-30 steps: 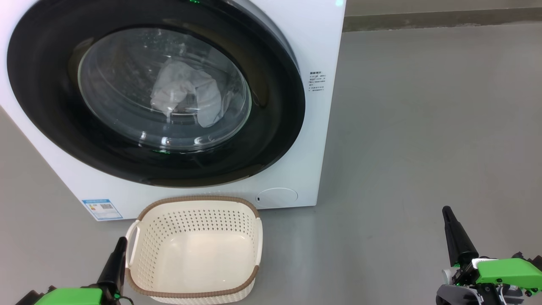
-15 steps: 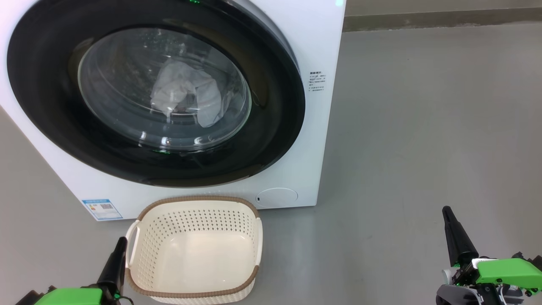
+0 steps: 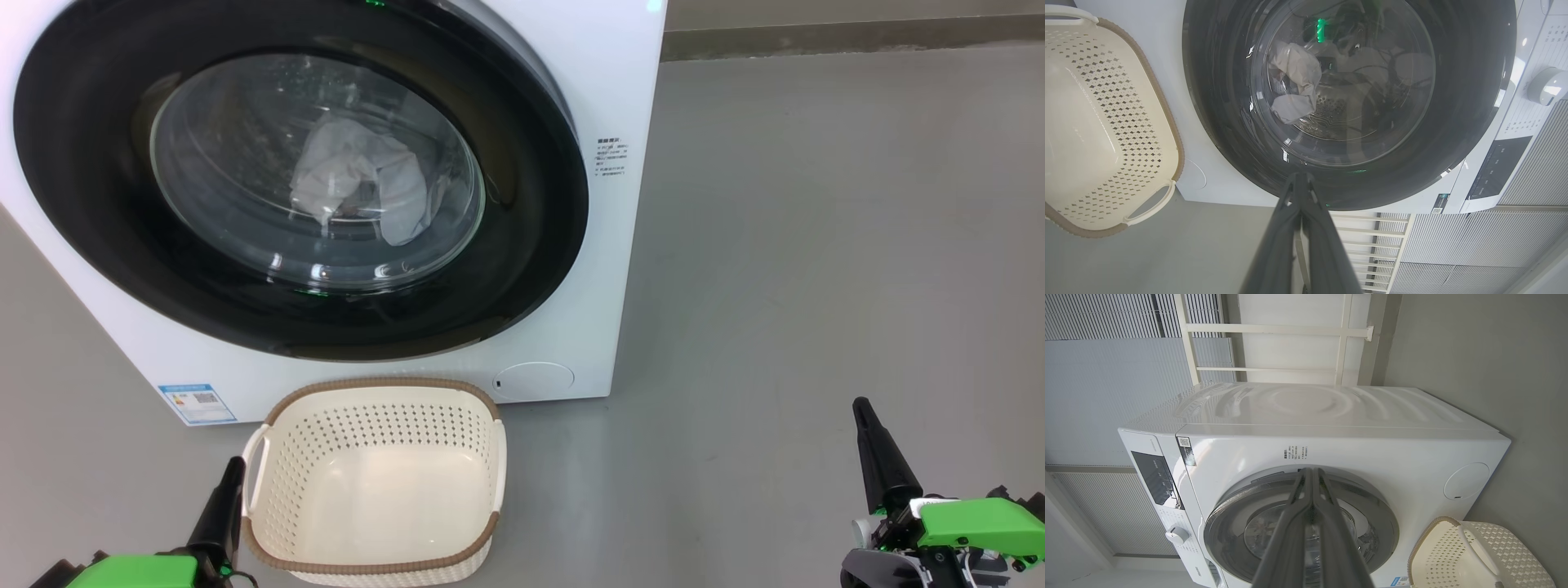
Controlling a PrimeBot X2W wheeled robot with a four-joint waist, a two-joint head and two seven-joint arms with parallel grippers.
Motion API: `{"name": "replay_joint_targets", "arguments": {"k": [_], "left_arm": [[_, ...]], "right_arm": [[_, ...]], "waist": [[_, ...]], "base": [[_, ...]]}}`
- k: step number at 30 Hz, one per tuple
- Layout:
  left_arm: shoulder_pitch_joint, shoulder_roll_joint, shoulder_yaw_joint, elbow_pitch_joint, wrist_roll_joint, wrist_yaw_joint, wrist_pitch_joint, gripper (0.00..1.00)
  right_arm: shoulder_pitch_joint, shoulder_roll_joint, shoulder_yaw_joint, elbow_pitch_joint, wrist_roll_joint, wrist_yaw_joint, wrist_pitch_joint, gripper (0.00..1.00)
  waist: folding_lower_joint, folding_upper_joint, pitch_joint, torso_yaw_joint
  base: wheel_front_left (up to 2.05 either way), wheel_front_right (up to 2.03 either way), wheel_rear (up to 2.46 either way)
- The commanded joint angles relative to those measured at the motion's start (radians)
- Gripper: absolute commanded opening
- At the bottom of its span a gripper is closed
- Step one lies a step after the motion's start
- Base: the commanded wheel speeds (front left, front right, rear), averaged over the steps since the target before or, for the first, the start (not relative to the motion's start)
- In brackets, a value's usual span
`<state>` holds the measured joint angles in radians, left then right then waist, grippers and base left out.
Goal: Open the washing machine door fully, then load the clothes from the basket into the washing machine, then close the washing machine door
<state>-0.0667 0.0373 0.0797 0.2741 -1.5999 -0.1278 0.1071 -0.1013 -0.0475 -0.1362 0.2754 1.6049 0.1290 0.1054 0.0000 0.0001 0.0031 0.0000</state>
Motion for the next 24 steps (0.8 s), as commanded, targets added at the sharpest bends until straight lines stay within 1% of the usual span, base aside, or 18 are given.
{"name": "replay_joint_targets", "arguments": {"k": [1,24], "left_arm": [[-0.041,0.013,0.034,-0.029,-0.009,-0.003,0.006,0.0],[-0.041,0.013,0.034,-0.029,-0.009,-0.003,0.006,0.0]], "right_arm": [[-0.007,-0.003,0.023,-0.031,0.004,0.002,0.008,0.0],[-0.007,-0.003,0.023,-0.031,0.004,0.002,0.008,0.0]], "waist": [[0.0,-0.0001,0.0,0.0],[0.0,-0.0001,0.0,0.0]], "base": [[0.0,0.0,0.0],[0.0,0.0,0.0]]}}
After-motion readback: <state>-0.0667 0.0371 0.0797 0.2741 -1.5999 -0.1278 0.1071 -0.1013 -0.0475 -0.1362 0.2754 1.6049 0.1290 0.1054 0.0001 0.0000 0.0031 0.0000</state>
